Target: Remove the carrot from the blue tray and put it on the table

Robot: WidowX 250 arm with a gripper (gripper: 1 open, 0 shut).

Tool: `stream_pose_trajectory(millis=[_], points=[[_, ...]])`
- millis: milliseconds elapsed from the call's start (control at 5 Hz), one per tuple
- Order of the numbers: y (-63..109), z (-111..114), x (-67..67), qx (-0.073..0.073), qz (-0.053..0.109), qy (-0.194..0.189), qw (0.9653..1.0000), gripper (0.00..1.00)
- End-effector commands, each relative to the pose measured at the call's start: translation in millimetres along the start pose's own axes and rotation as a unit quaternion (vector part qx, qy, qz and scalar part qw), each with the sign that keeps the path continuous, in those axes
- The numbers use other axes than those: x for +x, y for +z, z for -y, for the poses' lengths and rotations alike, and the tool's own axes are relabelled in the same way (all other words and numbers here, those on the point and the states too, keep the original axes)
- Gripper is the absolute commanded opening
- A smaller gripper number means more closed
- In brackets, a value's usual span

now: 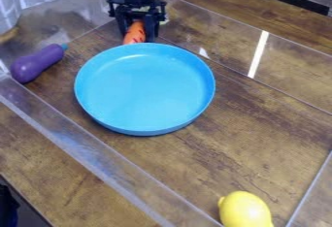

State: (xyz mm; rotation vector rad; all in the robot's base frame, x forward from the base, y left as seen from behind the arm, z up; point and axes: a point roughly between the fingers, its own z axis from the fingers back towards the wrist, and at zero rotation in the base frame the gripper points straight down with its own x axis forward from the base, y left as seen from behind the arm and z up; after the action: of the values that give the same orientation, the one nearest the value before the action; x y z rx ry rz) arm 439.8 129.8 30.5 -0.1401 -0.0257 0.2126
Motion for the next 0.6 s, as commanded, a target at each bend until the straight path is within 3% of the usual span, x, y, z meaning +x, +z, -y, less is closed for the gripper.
stream_pose_trajectory(millis=[0, 400], points=[[50.6, 9.6, 10.6, 0.005, 0.054, -0.019, 0.9984, 0.0], [72.5, -0.2, 12.6, 0.005, 0.067, -0.02, 0.9975, 0.0]])
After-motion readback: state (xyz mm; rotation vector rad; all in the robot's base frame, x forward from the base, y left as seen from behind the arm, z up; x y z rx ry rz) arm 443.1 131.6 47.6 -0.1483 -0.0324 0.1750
